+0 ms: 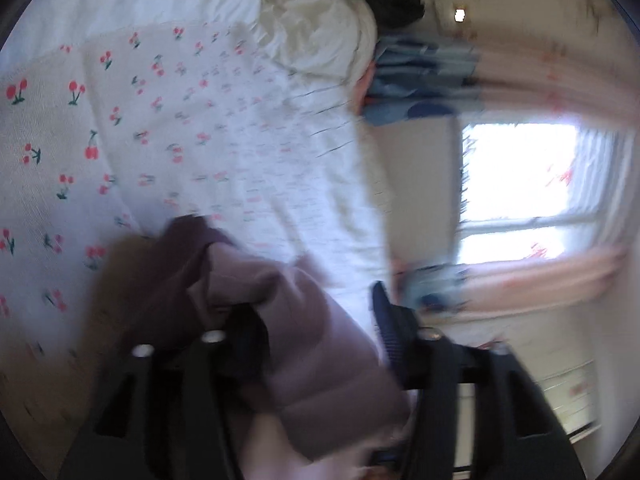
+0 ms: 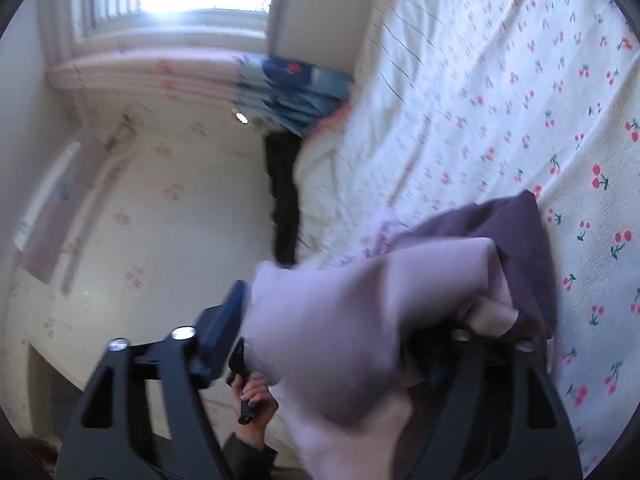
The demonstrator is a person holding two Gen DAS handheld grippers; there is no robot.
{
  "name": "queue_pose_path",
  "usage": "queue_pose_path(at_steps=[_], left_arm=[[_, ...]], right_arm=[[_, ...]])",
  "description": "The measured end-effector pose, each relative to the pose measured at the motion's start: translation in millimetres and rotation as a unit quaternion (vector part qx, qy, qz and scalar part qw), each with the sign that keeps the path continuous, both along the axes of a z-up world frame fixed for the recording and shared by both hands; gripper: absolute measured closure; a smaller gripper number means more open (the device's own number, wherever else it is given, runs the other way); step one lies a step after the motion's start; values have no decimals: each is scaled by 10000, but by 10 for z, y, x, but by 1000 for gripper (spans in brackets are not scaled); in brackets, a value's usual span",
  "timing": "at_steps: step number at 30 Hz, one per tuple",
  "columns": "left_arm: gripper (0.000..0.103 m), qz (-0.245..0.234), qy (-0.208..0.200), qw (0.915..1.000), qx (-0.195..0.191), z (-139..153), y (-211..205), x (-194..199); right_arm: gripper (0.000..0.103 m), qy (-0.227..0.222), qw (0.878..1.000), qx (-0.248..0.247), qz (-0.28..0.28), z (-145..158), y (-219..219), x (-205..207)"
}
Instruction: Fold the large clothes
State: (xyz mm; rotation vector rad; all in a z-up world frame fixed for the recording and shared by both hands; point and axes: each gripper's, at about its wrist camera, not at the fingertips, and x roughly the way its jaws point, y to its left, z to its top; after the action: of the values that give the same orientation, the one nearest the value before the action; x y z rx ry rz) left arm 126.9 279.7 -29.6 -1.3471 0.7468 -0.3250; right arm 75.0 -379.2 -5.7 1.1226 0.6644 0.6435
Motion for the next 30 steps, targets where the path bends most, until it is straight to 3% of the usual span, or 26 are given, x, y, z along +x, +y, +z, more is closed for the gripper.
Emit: queue_pose_path(at_steps=[2, 5, 6, 7, 9, 12, 14, 16, 17, 19, 20, 23, 24, 26, 29, 30], left_arm=[[35, 119, -177, 9993, -309, 248, 32, -119], [25, 261, -617, 9957, -637, 546, 17, -298], [22, 377, -807, 9946, -535, 655, 2, -362], [11, 506, -1007, 9935, -142, 805, -33, -469], [8, 430, -1380, 9859, 838, 1094, -196, -623], [8, -498, -1922, 9534, 2270, 1325, -785, -755], [8, -1360, -1954, 9093, 3412, 1238, -1391, -742], [8, -1860, -1741, 8860, 3874, 981, -1753, -622], [8, -1951, -1585, 8824, 3976, 849, -1838, -545], [9, -1843, -1029, 8822, 4209, 512, -1924, -239], [11, -1708, -837, 8866, 4216, 391, -1877, -86], [13, -1260, -496, 9043, 4048, 228, -1685, 250], [13, -1176, -432, 9065, 4032, 200, -1651, 343], [13, -1085, -311, 9034, 4137, 125, -1622, 540], [13, -1117, 55, 9029, 4150, -92, -1615, 783], [13, -1137, 176, 8958, 4294, -108, -1659, 826]], right_arm=[[9, -175, 9993, -48, -323, 116, -76, -128], [9, -322, 9986, -245, -340, 269, -88, -311], [9, -353, 9973, -595, -243, 349, -23, -397], [8, -388, 9940, -1019, -125, 417, 68, -467], [8, -459, 9762, -2111, 204, 539, 359, -596], [8, -527, 9484, -3087, 500, 526, 694, -673], [8, -465, 9251, -3727, 557, 420, 933, -591], [8, -285, 8953, -4416, 500, 193, 1162, -373], [8, -266, 8852, -4625, 425, 93, 1246, -289], [8, -210, 8683, -4948, 279, -56, 1368, -80], [8, -115, 8619, -5064, 236, -104, 1422, 49], [8, 142, 8575, -5140, 170, -183, 1433, 440], [8, 231, 8547, -5183, 172, -212, 1425, 557], [6, 448, 8530, -5195, 221, -341, 1366, 843], [6, 754, 8651, -4955, 197, -489, 1245, 1167], [6, 802, 8619, -5003, 177, -472, 1247, 1183]])
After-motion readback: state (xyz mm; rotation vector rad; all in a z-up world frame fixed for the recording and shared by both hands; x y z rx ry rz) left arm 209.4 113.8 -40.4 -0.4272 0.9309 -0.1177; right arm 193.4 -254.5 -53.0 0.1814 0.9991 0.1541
